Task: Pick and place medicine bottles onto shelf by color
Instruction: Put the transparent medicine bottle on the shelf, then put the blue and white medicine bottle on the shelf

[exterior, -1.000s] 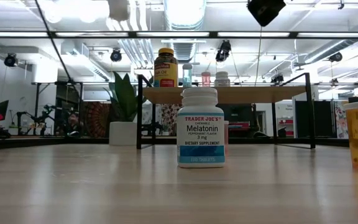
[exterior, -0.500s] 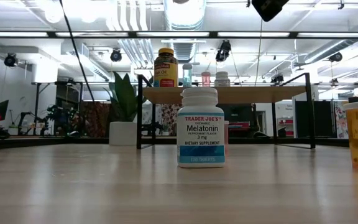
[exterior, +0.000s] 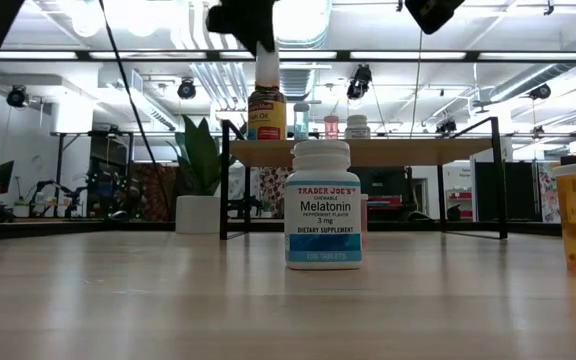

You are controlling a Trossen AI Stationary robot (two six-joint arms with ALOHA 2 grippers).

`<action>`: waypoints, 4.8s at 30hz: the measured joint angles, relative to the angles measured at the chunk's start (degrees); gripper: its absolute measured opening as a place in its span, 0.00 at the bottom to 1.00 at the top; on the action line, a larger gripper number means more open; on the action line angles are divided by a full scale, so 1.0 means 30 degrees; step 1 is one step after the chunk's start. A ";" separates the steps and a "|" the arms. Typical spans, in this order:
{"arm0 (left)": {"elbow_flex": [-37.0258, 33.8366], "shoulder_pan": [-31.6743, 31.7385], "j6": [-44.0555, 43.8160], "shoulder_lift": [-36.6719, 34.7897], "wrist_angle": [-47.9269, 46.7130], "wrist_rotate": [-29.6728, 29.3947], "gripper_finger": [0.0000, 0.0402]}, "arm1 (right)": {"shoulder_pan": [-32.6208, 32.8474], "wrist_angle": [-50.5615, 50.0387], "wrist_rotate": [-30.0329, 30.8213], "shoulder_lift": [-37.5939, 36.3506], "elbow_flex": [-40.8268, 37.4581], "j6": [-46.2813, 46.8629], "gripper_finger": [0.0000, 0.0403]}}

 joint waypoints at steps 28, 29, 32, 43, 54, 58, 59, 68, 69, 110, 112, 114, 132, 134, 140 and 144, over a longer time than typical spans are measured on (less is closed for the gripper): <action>-0.4959 0.1955 -0.0598 -0.0007 0.3553 -0.0015 0.30 | 0.0000 -0.0029 -0.0002 0.0007 -0.0204 -0.0343 0.35; -0.5056 0.1955 -0.0591 -0.0007 0.3695 -0.0015 0.30 | 0.0007 -0.0029 -0.0004 0.0007 -0.0204 -0.0343 0.35; -0.5167 0.1955 -0.0591 -0.0007 0.3660 -0.0033 0.30 | 0.0007 -0.0022 -0.0007 0.0007 -0.0204 -0.0343 0.35; -0.5170 0.1955 -0.0555 -0.0007 0.3676 -0.0138 0.31 | 0.0007 -0.0022 0.0000 0.0007 -0.0204 -0.0307 0.35; -0.5192 0.1955 -0.0224 -0.0007 0.3666 -0.0515 0.40 | 0.0005 -0.0022 -0.0002 0.0007 -0.0204 -0.0292 0.35; -0.5192 0.1955 -0.0212 -0.0011 0.3603 -0.0510 0.41 | 0.0005 -0.0020 -0.0001 0.0007 -0.0204 -0.0292 0.35; -0.5193 0.1954 -0.0205 -0.0077 0.3484 -0.0510 0.41 | 0.0007 -0.0022 -0.0002 0.0007 -0.0204 -0.0292 0.35; -0.4946 0.1649 -0.0411 -0.1679 0.2597 -0.0417 0.41 | 0.0002 0.0000 0.0000 0.0007 -0.0206 0.0035 0.35; -0.4900 0.1448 -0.0659 -0.1994 0.2649 -0.0407 0.41 | 0.0005 -0.0007 0.0000 0.0007 -0.0206 0.0101 0.35; -1.8625 -1.3053 1.3348 -0.6669 2.6773 -0.5247 0.41 | 0.7133 0.6817 0.5855 0.4168 -0.2171 0.2403 0.35; -1.9387 -1.2893 1.3368 -0.7037 2.7598 -0.5237 0.41 | 0.7550 0.6844 0.6714 0.4679 -0.2171 0.2810 0.35; -2.0117 -1.2821 1.3383 -0.7459 2.7833 -0.5231 0.41 | 0.7921 0.6872 0.7538 0.5157 -0.2171 0.3318 0.35; -2.5402 -1.2405 1.4360 -1.1024 3.2063 -0.5111 0.41 | 0.8463 0.9395 0.9104 0.8708 -0.2171 0.5976 0.51; -2.5673 -1.2325 1.4622 -1.1380 3.2082 -0.5166 0.41 | 0.8459 0.9732 0.9640 0.8972 -0.2171 0.5744 0.56; -2.7077 -1.2205 1.4706 -1.2641 3.2376 -0.5238 0.41 | 0.8459 0.9887 1.1671 0.9915 -0.1560 0.4968 0.66; -2.8057 -1.2194 1.4697 -1.3110 3.3713 -0.5231 0.41 | 0.8459 0.9846 1.2072 1.1177 -0.0881 0.4550 0.67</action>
